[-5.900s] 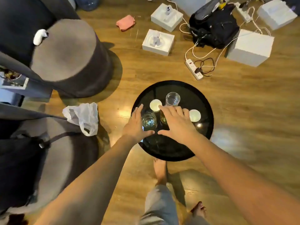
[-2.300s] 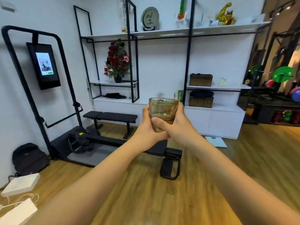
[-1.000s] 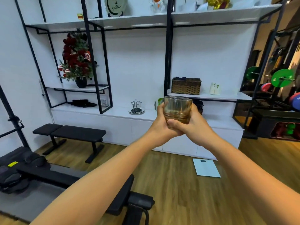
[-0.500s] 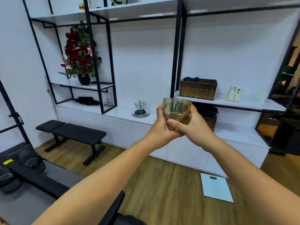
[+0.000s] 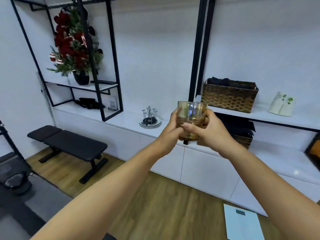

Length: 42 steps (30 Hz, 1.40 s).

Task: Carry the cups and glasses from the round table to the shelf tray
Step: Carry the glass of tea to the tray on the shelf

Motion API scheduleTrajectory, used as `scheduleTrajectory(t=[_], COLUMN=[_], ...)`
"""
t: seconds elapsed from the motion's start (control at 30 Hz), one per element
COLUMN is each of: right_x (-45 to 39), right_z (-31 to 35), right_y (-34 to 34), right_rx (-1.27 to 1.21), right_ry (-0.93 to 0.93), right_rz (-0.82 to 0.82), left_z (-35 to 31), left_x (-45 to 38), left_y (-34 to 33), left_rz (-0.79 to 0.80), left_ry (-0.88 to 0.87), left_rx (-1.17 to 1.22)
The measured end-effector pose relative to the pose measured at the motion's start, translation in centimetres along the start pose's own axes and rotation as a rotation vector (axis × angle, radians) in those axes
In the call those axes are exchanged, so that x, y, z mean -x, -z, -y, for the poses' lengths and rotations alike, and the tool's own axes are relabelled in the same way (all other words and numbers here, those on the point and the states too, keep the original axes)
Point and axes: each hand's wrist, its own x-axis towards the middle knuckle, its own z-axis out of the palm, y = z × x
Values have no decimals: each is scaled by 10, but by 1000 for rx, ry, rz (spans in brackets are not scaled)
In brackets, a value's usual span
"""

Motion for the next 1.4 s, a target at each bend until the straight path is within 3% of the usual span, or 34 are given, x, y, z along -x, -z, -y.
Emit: scheduleTrajectory(t=[0.17,0.53,0.73,1.03,1.13,1.33,1.4], right_x=[-84,-279,-383,-463,-488,-557,-586], right_z=[-42,-132,-172,-219,-225,-231,-235], right_y=[1,1,3,-47,-74,-117,-134], right_rx=[-20,-55,-100,-184,-209,-262,-259], right_ry=[5,111,118,135,123,132,132], right_rz=[-1,154,233,422,393,373,380], left_z=[25,82,100,146,154,161,172], left_x=[-78,-257,-348,-405,-425,-468,-489], left_y=[23,49,66,114,140,200,236], left_rz=[-73,-339,-381,-601,-682,-643,-702], left_ry=[60,151,155,96,90,65,25], left_rx=[69,-92,-104,-94,-67,-47,5])
